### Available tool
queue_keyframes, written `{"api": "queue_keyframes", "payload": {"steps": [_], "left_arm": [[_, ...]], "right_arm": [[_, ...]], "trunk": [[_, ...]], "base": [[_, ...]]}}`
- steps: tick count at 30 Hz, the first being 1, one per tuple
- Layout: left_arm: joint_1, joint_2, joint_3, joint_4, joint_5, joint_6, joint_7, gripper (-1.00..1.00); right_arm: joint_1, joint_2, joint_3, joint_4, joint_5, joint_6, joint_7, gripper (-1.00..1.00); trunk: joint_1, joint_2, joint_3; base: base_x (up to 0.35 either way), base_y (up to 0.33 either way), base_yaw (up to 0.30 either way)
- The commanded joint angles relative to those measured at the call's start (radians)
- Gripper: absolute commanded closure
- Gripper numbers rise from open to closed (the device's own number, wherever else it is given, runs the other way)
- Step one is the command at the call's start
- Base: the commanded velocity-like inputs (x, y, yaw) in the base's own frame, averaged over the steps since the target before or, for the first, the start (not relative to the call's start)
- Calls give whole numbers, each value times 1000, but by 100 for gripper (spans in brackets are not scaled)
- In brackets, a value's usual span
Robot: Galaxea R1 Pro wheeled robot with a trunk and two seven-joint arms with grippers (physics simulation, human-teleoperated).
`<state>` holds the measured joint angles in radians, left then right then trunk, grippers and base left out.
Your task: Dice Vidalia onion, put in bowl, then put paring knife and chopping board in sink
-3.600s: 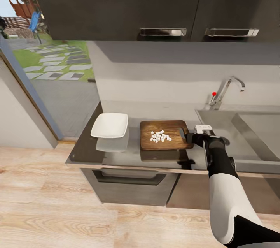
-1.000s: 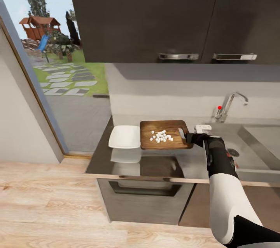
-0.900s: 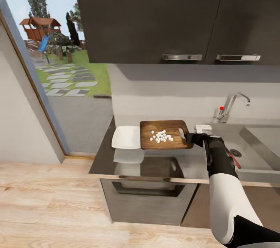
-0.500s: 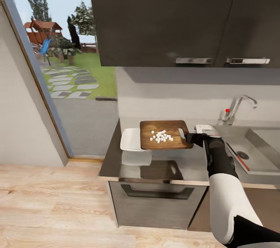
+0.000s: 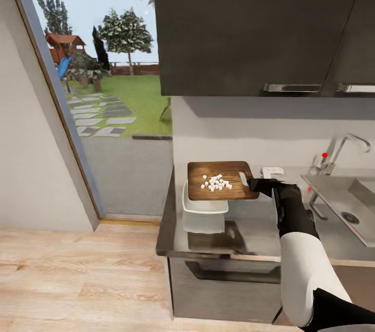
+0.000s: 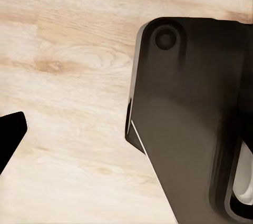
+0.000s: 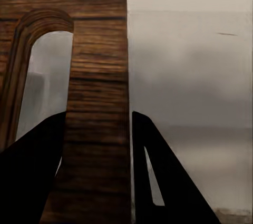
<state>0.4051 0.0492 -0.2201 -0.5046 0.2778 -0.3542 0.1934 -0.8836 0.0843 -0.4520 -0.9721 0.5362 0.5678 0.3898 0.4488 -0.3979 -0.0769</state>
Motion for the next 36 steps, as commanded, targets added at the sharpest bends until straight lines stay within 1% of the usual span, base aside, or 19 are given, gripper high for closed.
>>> {"api": "queue_keyframes", "payload": {"steps": [1, 7, 20, 21, 23, 24, 26, 28, 30, 36], "left_arm": [[0, 1, -9, -2, 6, -2, 8, -100], [0, 1, -9, -2, 6, -2, 8, -100], [0, 1, -9, -2, 6, -2, 8, -100], [0, 1, -9, -2, 6, -2, 8, -100], [0, 1, -9, -2, 6, -2, 8, -100], [0, 1, -9, -2, 6, -2, 8, -100], [0, 1, -9, -2, 6, -2, 8, -100], [0, 1, -9, -2, 6, -2, 8, -100], [0, 1, -9, -2, 6, -2, 8, -100], [0, 1, -9, -2, 6, -2, 8, -100]], "right_arm": [[-1, 2, -4, -2, 7, 3, 10, 100], [-1, 2, -5, -1, 7, 3, 9, 100], [-1, -7, -6, 3, 7, -10, 14, 100], [-1, -8, -8, 3, 7, -19, 15, 100], [-1, -10, -11, 3, 7, -58, 15, 100], [-1, -16, -15, 4, 7, -77, 15, 100], [-1, -28, -18, 22, 7, -91, 15, 100], [-1, -41, -19, 42, 7, -130, 15, 100], [-1, -46, -20, 59, 7, -161, 13, 100], [-1, -49, -20, 68, 7, -176, 15, 100]], "trunk": [[1, -2, 0], [1, -2, 8], [1, -2, 8], [1, -2, 8], [1, -2, 8], [1, -2, 8], [1, -2, 8], [1, -2, 8], [1, -2, 8], [1, -2, 8]], "base": [[255, 267, 0], [253, 248, 0], [152, 146, 0], [136, 136, 0], [131, 134, 0], [129, 134, 0], [127, 133, 0], [113, 123, 0], [85, 102, 0], [13, 18, 0]]}}
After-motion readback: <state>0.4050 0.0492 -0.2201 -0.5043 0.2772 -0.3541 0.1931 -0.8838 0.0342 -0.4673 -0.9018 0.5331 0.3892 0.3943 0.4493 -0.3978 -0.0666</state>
